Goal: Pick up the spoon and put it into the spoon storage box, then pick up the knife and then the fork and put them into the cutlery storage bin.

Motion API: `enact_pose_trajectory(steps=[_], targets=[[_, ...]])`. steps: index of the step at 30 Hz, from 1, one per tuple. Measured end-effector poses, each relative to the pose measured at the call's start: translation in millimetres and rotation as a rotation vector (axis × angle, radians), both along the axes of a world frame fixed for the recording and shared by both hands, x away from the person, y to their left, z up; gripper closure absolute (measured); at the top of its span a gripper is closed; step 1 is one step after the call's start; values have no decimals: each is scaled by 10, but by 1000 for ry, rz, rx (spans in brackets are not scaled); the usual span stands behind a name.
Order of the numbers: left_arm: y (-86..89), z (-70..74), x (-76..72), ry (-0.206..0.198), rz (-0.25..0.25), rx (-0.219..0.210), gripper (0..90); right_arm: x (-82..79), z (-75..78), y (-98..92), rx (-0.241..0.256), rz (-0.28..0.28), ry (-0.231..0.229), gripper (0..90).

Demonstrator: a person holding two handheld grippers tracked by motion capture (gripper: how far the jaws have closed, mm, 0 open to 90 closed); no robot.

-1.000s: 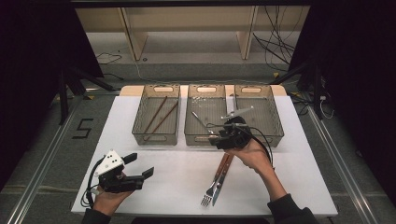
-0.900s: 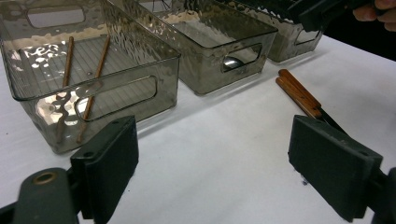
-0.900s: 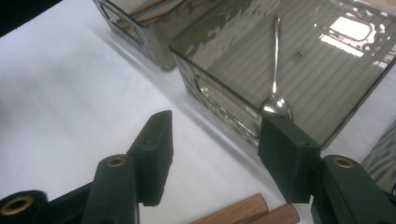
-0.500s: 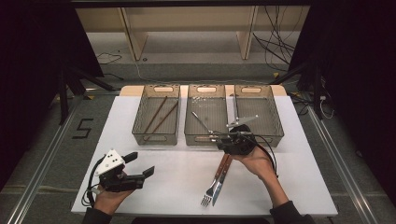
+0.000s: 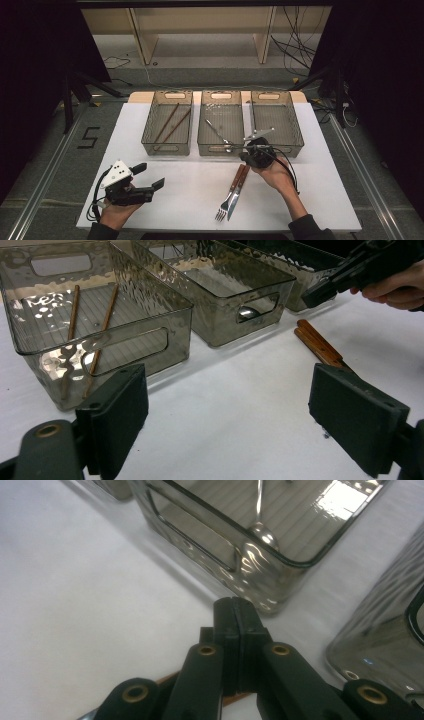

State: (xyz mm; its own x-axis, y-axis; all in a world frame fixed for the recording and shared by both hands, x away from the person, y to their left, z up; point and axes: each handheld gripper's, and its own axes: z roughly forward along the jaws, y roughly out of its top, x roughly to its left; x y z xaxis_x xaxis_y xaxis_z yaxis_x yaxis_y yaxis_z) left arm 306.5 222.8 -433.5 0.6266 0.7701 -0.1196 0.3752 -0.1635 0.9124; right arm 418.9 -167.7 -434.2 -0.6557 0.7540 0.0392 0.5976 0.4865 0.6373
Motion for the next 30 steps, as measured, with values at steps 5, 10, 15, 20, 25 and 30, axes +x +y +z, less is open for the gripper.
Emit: enact_pose_trajectory(steps=[5, 10, 15, 20, 25, 30], targets=[[-9, -3, 3, 1, -1, -1, 158, 57, -157, -35, -27, -23, 10, 900], [-11, -6, 10, 2, -3, 0, 158, 91, -223, -60, -31, -32, 18, 900], [-15, -9, 10, 5, -7, 2, 158, 131, -305, -101, -43, -43, 32, 900], [-14, -10, 7, 6, -8, 4, 158, 135, -327, -108, -37, -56, 33, 900], [-9, -8, -8, 2, -5, 1, 158, 143, -328, -105, -45, -54, 24, 900], [-4, -5, -3, 3, -2, -2, 158, 169, -365, -103, -63, -49, 23, 900]])
